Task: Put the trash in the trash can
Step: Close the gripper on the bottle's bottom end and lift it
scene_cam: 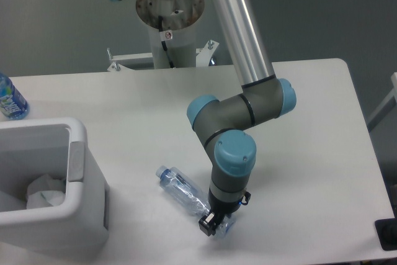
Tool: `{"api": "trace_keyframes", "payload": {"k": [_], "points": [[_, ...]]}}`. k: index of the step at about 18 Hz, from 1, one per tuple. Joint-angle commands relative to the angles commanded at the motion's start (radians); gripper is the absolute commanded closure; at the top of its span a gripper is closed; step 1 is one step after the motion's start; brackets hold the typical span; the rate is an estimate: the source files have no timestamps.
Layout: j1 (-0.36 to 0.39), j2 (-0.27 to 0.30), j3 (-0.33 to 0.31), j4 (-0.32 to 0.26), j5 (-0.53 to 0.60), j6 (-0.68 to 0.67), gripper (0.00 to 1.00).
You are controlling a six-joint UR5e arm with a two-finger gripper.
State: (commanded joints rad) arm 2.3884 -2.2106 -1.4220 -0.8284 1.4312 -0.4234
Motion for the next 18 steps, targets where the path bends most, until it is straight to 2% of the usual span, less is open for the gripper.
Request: {"api": "trace_keyframes", "payload": {"k": [5,10,14,18], "points": [[0.029,0.106,0.026,0.005,-0.024,-0.003,0.37],[0.049,0.213,0.132,0.017,-0.167,-0.012,0.37],[0.041,0.262,0.195,0.063,-0.273,-0.011,0.37],[-0.006,0.292,0.201,0.162,-0.298,-0.002,0.37]]}}
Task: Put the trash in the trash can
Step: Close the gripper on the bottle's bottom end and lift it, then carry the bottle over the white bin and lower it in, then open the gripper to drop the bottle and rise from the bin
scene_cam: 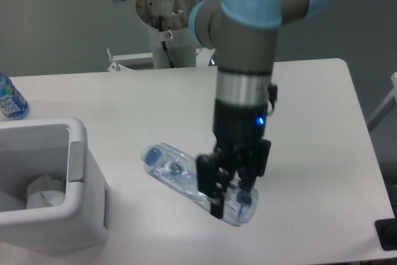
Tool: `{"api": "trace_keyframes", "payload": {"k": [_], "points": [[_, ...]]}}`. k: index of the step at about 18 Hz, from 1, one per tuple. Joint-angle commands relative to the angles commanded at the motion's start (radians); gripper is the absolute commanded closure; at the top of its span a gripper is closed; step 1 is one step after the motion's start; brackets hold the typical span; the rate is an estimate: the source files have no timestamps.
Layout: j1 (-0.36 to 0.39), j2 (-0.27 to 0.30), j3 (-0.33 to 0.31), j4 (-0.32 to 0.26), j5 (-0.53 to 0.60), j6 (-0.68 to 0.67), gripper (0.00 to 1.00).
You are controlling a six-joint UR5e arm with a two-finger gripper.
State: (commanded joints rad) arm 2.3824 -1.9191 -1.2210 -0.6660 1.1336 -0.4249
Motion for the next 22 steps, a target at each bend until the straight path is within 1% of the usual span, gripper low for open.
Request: {"api": "trace_keyframes", "payload": {"k": [3,5,8,10,13,16,18,20,22], "points": [[-0.054,0.017,0.0,0.04,0.0,0.041,0.37],[-0.095,0.025,0.0,0.045,0.002,0.058,0.37],[-0.155,0.022,-0.002,0.049,0.002,0.084,0.37],[-0.204,0.014,-0.009,0.051,0.002,0.124,0.37],[-0.268,-0.021,-0.005,0.051,0.0,0.202,0.37],[-0.304,-0.043,-0.006,0.051,0.0,0.264,0.37],[-0.327,-0.055,-0.011,0.051,0.002,0.302,0.35],[-0.335,-0.06,-0.011,0.052,0.0,0.314,0.19],[-0.335,-0.06,-0.008,0.052,0.0,0.327,0.0]]}}
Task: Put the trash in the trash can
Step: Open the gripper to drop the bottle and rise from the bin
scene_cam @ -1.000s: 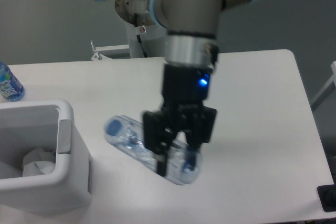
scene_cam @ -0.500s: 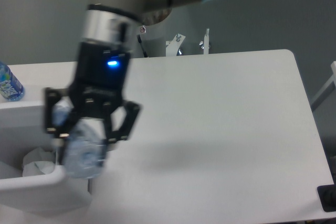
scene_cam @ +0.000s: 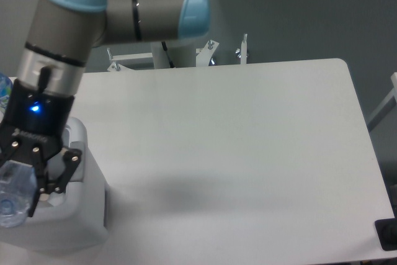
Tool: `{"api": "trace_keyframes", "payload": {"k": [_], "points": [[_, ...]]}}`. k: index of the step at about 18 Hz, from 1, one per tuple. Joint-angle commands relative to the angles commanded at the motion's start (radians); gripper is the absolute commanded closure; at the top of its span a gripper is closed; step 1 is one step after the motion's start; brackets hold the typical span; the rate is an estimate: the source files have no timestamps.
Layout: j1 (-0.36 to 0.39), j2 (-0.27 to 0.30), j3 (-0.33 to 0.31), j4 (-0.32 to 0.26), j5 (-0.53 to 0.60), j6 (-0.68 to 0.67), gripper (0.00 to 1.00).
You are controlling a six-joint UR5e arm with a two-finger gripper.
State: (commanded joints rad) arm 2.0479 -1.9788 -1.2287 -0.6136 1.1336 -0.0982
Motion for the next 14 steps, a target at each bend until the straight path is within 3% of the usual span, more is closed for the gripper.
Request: {"api": "trace_keyframes", "payload": {"k": [6,9,14], "points": [[0.011,0.011,0.008,-0.002,0.006,0.002,0.0],[0.07,0.015,0.006,-0.003,0.014,0.034,0.0],[0.14,0.072,-0.02,-0.037,0.205,0.219,0.0]]}}
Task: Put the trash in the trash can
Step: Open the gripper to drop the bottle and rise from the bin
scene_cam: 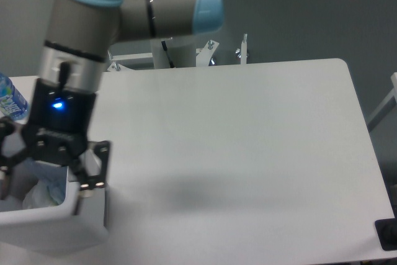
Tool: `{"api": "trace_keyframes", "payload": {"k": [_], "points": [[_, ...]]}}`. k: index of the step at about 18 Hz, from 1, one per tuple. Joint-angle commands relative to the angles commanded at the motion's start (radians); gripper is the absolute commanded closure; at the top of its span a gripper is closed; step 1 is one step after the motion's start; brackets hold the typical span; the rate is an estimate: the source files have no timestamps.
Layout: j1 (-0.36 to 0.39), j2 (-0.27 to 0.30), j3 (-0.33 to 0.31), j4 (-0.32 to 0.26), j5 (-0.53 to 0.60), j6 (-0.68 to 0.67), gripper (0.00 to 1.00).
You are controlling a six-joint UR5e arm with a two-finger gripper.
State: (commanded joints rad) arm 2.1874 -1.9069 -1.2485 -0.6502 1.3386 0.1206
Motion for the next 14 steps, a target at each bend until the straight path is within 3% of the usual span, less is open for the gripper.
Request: {"api": "trace_keyframes", "payload": {"k": [3,7,11,12,14], "points": [[0.04,0.048,-0.035,-0.063,0.132,0.183,0.0],[0.086,0.1,-0.04,-0.289,0.152,0.402,0.0],[0.098,0.156,-0.046,-0.506,0.267,0.673,0.0],[0.098,0.17,-0.055,-0.535,0.283,0.712,0.0],[0.098,0.19,-0.072,-0.536,0.287,0.74,0.0]]}}
